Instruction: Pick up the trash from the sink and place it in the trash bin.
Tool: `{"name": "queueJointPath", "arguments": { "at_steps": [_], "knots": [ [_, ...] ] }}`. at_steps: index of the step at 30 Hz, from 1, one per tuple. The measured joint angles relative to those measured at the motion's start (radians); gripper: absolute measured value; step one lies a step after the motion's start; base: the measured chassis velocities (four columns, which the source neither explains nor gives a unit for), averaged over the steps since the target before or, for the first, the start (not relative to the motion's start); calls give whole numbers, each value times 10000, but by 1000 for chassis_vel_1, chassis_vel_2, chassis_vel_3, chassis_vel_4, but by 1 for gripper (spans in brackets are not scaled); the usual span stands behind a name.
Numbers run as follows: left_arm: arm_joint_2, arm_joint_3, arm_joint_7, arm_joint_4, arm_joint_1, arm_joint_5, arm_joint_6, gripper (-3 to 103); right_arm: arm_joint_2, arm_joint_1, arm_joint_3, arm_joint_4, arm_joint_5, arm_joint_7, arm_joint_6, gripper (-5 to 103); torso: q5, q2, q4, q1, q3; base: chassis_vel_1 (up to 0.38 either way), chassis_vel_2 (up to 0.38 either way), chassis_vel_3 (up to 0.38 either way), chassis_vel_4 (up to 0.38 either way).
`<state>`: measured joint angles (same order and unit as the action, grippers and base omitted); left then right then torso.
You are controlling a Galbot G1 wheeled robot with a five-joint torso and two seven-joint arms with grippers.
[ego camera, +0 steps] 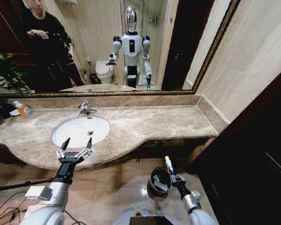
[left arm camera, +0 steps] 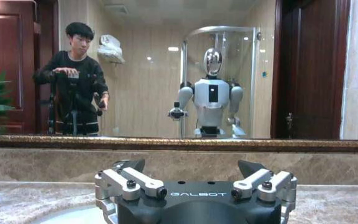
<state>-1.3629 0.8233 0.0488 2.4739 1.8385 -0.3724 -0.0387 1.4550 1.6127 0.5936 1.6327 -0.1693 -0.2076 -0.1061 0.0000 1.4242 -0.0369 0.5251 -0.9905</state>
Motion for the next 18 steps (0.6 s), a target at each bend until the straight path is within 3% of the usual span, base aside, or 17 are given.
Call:
{"name": "queueJointPath", "arguments": {
  "at_steps": [7, 18],
  "knots": [
    [0, 0, 1, 0, 0, 0, 0, 100, -431, -1185, -926, -1977, 41, 922, -34, 16, 0, 0, 1, 0, 0, 0, 0, 0, 0],
    [0, 0, 0, -1, 0, 0, 0, 100, -525, -3017, -1685, -4926, -206, 1432, -237, 16, -2, 0, 1, 0, 0, 0, 0, 0, 0]
  ]
}}
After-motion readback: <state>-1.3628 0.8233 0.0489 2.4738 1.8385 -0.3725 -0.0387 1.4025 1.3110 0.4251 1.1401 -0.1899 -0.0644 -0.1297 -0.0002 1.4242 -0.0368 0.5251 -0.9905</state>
